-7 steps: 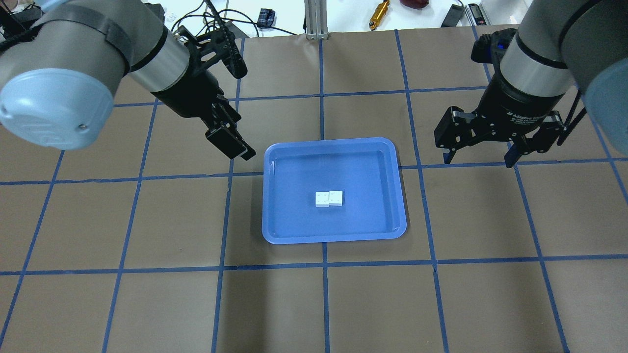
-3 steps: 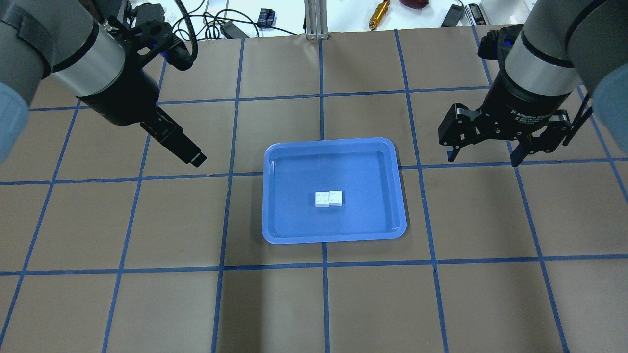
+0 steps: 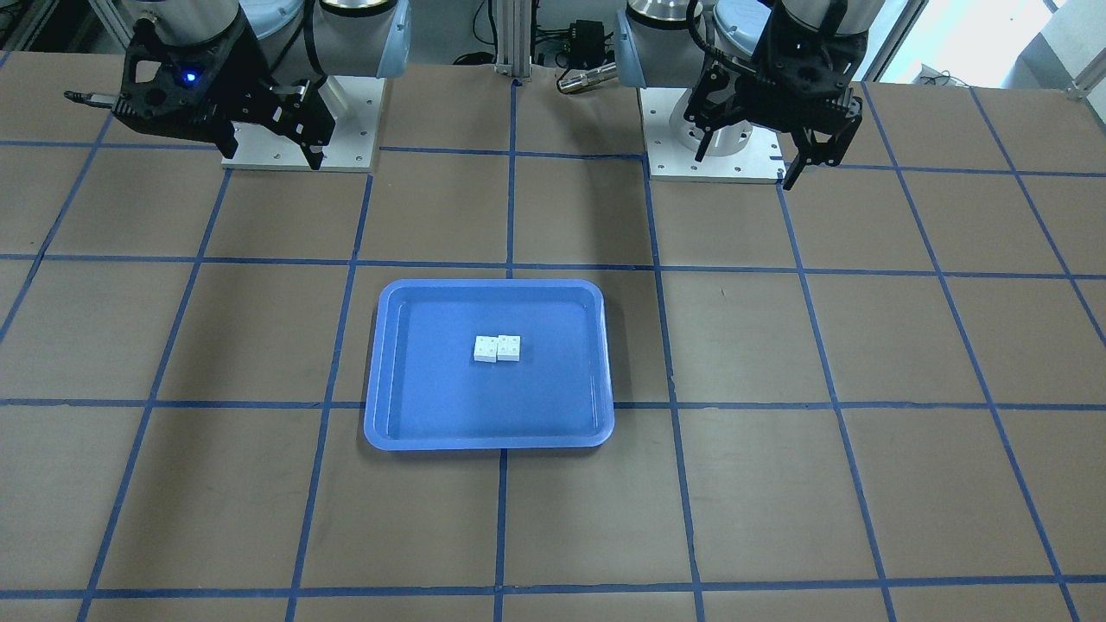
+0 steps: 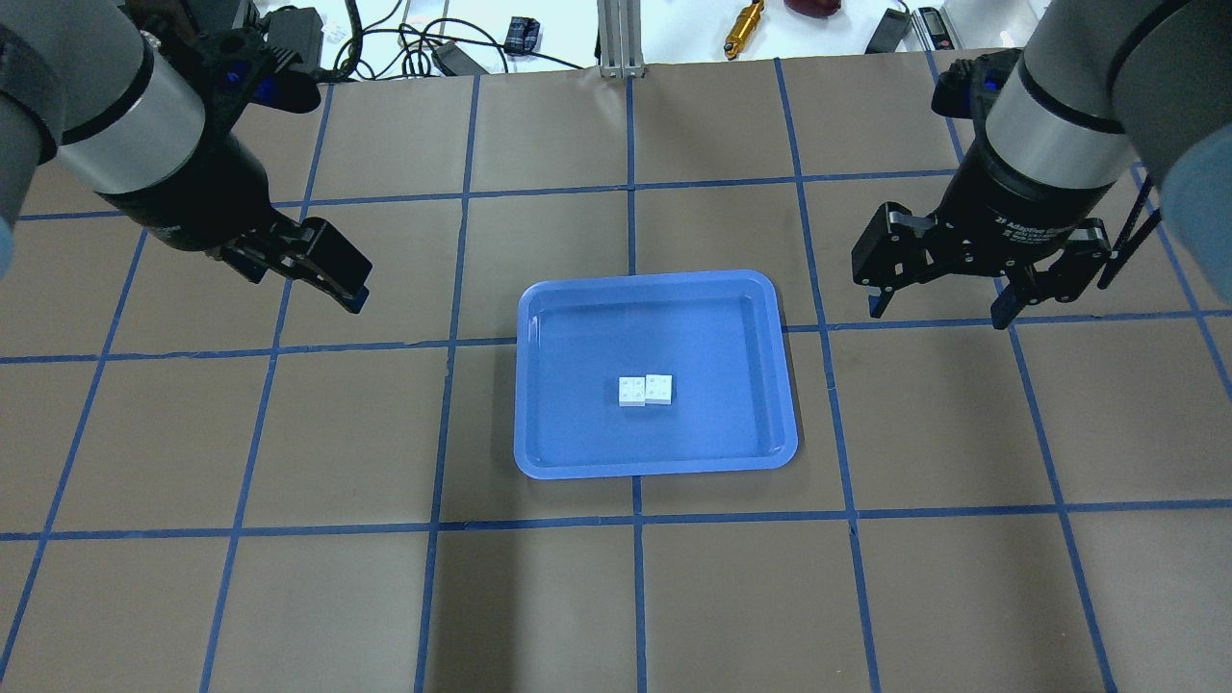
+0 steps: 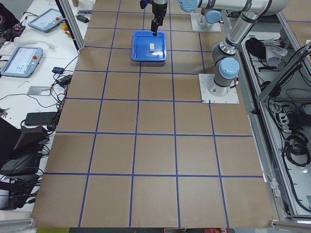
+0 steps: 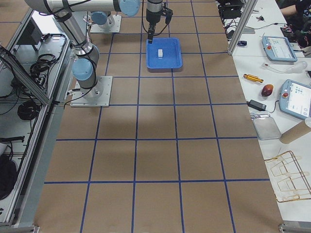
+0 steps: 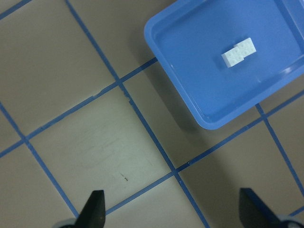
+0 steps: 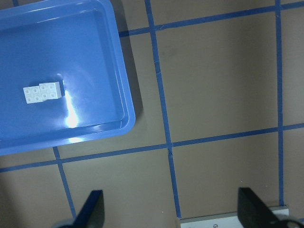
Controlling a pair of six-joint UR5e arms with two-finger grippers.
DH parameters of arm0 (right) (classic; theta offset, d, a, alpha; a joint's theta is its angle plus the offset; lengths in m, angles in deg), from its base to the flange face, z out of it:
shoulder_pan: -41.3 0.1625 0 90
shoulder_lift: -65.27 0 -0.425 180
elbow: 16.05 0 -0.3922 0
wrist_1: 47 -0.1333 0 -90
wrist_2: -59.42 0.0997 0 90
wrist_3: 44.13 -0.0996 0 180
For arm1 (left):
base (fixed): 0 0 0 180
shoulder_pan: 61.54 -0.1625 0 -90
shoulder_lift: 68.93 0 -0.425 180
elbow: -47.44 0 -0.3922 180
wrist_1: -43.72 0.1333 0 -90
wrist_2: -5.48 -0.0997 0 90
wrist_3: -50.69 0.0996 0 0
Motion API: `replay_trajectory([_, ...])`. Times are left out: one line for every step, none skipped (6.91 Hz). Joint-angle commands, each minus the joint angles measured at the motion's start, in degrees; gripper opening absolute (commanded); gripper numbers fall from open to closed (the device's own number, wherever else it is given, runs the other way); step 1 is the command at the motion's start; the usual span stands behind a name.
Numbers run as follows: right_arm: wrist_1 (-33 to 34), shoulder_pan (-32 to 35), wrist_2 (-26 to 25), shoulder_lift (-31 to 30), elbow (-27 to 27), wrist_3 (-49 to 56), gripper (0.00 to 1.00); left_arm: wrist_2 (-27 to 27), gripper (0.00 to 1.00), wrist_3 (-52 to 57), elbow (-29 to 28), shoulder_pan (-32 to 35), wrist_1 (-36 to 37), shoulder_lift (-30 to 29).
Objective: Assemble white blocks and place on blue tray
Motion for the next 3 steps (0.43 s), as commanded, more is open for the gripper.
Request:
replay_trajectory([-0.09, 0.01, 0.04, 0.09, 0.0, -0.01, 1.0, -0.35, 1.0, -6.62, 0.38, -0.02, 4.78, -0.31])
replay_trajectory([-0.09, 0.01, -0.13, 0.0, 0.0, -0.01, 1.0, -0.35, 1.0, -6.71, 0.38, -0.02, 4.8, -0.31])
replay_trajectory([-0.09, 0.01, -0.14, 0.0, 0.0, 0.07, 1.0, -0.35, 1.0, -6.97, 0.38, -0.02, 4.8, -0.4])
